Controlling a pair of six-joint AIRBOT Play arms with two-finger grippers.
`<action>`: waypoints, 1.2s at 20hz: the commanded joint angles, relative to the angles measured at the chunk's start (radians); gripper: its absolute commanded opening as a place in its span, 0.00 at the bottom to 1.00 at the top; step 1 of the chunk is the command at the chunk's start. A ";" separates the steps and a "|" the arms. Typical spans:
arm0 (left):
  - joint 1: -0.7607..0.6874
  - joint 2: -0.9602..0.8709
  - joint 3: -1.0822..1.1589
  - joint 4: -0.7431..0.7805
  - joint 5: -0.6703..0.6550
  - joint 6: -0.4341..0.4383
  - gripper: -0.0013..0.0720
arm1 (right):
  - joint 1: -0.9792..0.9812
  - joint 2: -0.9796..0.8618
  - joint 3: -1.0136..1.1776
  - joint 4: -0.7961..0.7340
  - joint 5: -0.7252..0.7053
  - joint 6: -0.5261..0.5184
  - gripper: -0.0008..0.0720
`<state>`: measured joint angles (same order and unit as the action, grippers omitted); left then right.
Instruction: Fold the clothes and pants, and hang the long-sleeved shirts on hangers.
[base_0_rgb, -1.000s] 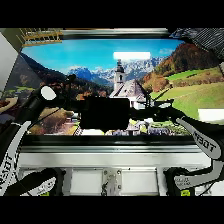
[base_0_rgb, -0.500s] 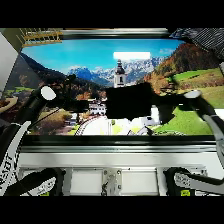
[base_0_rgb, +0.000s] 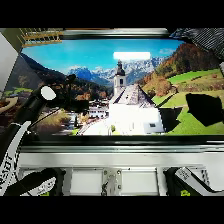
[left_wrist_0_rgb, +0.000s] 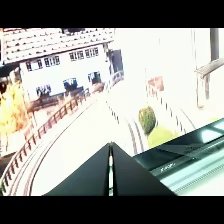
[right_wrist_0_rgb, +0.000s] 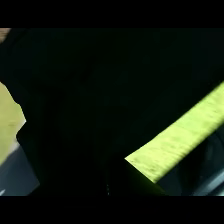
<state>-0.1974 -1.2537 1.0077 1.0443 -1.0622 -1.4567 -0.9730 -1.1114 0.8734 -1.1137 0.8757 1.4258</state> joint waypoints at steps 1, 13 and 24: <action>0.000 0.000 0.000 0.000 -0.002 0.001 0.03 | -0.113 0.016 -0.077 -0.080 0.004 0.030 0.03; 0.000 0.000 0.000 0.001 -0.009 0.002 0.03 | -0.111 0.056 0.029 -0.386 -0.019 0.027 0.75; 0.000 0.000 0.000 0.002 0.004 0.002 0.03 | 0.663 0.188 0.018 0.226 0.082 -0.330 0.75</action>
<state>-0.1974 -1.2537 1.0077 1.0447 -1.0649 -1.4555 -0.5690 -0.9340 0.8963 -0.9966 0.9211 1.1465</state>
